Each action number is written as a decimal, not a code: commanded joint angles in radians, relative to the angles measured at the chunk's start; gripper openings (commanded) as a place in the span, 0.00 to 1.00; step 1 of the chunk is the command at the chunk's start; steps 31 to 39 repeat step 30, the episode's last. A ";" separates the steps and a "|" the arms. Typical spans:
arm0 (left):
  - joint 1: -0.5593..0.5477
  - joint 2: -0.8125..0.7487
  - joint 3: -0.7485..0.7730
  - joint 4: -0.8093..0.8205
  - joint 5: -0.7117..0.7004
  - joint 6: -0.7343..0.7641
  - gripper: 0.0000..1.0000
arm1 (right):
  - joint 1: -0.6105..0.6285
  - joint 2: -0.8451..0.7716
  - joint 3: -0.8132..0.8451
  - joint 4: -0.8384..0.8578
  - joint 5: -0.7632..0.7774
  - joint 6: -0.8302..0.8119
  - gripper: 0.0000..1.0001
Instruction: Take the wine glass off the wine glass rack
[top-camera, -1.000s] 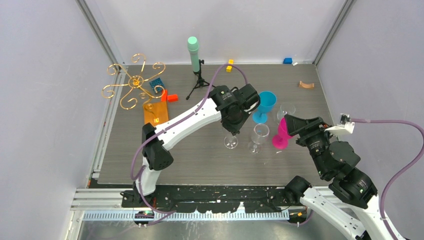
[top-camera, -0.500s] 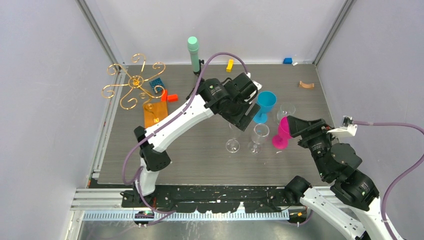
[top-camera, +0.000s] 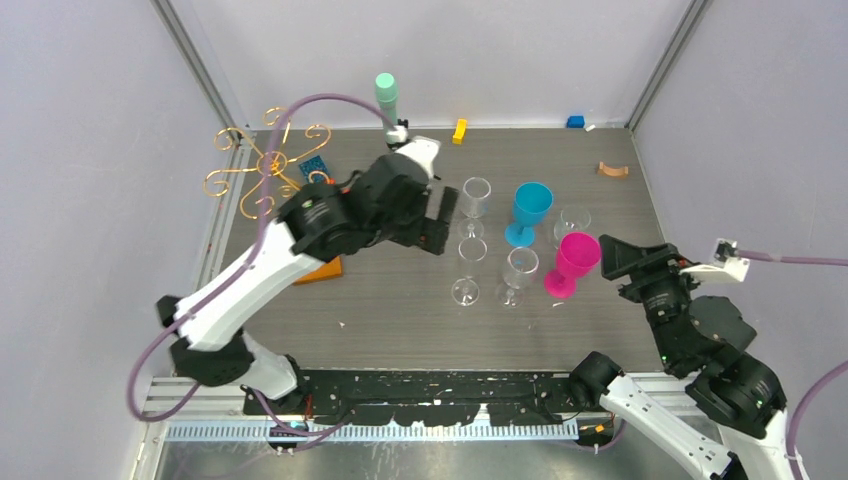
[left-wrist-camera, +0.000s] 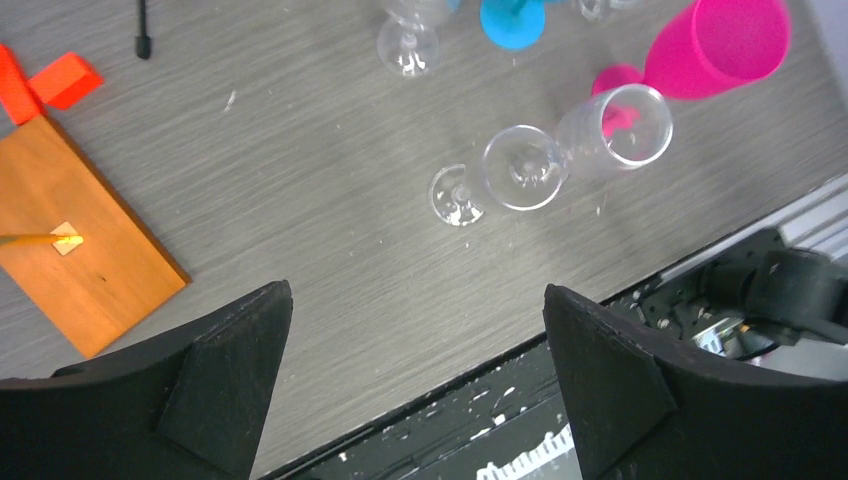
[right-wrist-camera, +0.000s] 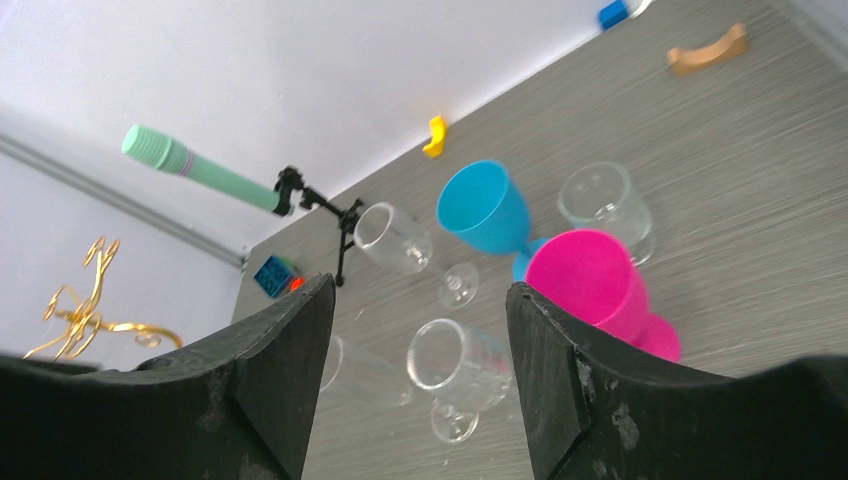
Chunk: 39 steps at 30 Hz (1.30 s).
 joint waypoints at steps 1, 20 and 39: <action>-0.001 -0.193 -0.103 0.116 -0.107 -0.070 1.00 | 0.001 -0.034 0.089 -0.091 0.157 -0.118 0.69; 0.000 -0.832 -0.429 0.086 -0.201 -0.037 1.00 | 0.001 -0.092 0.502 -0.263 0.236 -0.563 0.93; -0.001 -0.862 -0.442 0.043 -0.195 -0.045 1.00 | 0.001 -0.102 0.460 -0.242 0.231 -0.578 0.94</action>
